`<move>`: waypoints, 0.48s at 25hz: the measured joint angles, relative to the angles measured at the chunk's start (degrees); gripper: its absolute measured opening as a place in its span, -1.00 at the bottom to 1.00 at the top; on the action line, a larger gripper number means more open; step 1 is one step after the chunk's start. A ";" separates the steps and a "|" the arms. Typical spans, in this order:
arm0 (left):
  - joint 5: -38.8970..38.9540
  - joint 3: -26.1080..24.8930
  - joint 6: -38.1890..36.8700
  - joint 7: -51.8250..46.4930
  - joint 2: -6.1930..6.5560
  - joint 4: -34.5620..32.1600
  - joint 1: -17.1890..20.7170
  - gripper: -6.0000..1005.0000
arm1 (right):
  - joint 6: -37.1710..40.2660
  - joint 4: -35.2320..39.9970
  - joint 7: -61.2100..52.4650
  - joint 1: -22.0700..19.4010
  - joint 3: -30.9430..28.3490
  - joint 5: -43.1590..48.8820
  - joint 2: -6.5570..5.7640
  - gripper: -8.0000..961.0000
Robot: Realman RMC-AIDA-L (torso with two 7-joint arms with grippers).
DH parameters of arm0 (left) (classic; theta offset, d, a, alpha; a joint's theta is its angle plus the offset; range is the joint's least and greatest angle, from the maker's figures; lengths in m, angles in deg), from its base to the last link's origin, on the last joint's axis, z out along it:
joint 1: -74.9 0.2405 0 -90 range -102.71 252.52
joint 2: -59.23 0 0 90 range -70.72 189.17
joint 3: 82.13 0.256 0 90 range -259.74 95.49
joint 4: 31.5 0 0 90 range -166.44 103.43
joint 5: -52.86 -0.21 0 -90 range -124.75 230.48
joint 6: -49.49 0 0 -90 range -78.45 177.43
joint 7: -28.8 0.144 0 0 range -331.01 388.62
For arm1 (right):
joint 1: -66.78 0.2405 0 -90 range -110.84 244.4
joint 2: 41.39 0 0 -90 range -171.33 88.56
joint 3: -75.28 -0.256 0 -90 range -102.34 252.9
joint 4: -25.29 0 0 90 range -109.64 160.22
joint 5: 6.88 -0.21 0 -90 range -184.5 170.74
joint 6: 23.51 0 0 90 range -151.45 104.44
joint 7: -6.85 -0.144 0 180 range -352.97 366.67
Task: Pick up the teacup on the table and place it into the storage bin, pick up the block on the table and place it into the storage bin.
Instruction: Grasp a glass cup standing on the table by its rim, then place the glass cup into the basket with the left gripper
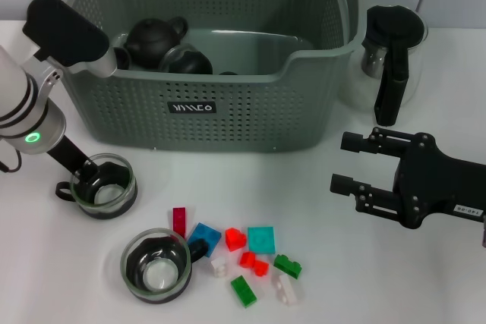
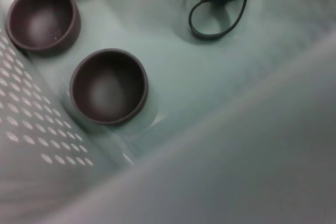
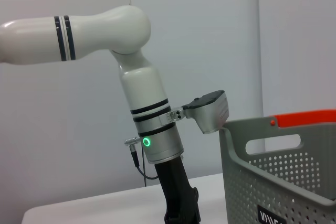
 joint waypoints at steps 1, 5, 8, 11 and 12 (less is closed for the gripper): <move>0.00 -0.05 -0.16 0.00 0.02 0.03 -0.02 -0.19 | 0.00 0.00 -0.29 0.03 0.00 0.00 -0.04 0.34; 0.01 -0.07 -1.12 -0.03 0.15 0.15 -0.14 -0.65 | 0.00 0.00 -0.67 0.10 0.00 0.01 -0.24 0.34; 0.01 -0.10 -1.94 -0.04 0.30 0.26 -0.27 -0.88 | 0.00 0.00 -0.67 0.10 0.00 0.00 -0.25 0.34; 0.50 -1.01 -2.90 0.34 0.31 0.61 -0.28 -0.88 | 0.00 0.00 -0.67 0.10 0.00 0.00 -0.19 0.34; 1.18 -1.90 -3.86 1.09 0.32 0.98 -0.30 -0.88 | 0.00 0.00 -0.66 0.09 0.00 0.01 -0.18 0.34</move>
